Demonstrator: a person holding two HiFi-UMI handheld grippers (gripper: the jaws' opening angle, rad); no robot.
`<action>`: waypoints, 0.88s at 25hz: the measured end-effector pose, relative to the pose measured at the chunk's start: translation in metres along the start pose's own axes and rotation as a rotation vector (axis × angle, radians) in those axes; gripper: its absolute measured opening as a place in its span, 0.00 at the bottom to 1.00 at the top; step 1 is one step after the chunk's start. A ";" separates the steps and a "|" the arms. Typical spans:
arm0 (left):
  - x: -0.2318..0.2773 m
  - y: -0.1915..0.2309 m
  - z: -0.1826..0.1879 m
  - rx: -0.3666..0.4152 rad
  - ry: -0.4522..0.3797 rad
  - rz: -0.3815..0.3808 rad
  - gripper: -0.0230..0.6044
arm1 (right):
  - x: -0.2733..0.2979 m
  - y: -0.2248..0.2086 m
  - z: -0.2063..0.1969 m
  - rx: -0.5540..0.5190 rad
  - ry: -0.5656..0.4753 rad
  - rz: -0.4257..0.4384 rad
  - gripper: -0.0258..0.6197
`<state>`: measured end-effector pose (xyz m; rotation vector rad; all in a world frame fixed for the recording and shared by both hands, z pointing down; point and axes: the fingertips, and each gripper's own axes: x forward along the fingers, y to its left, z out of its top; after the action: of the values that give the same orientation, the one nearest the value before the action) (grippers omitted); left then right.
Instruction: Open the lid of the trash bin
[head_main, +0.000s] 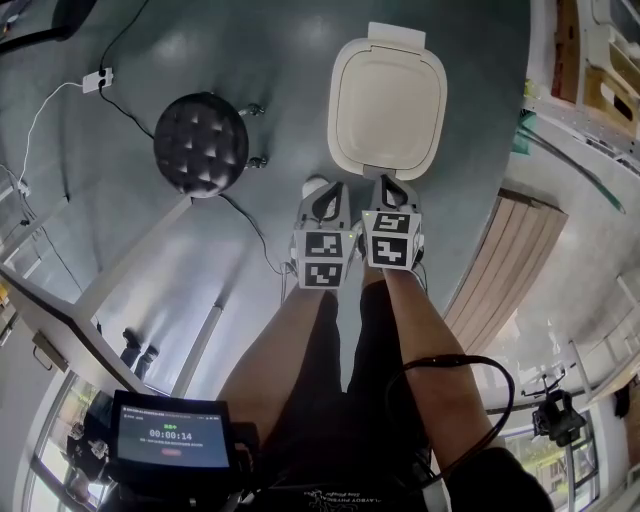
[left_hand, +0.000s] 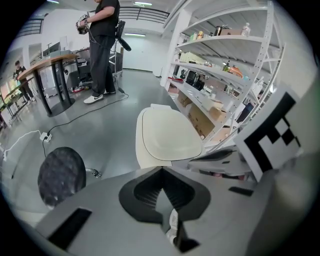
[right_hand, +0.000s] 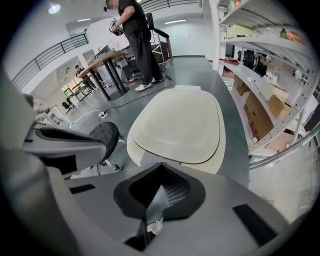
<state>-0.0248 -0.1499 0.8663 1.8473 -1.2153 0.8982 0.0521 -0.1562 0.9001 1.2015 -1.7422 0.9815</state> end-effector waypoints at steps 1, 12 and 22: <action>0.000 0.001 0.000 0.003 -0.001 0.001 0.03 | 0.001 0.000 -0.001 -0.008 0.003 0.000 0.04; 0.000 0.010 0.005 0.055 -0.002 0.021 0.03 | 0.002 0.001 -0.004 -0.086 -0.002 0.034 0.04; 0.004 0.021 0.002 0.046 0.000 0.043 0.03 | 0.004 0.002 -0.004 -0.105 -0.012 0.021 0.04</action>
<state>-0.0428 -0.1593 0.8728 1.8640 -1.2478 0.9569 0.0497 -0.1532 0.9050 1.1265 -1.7961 0.8846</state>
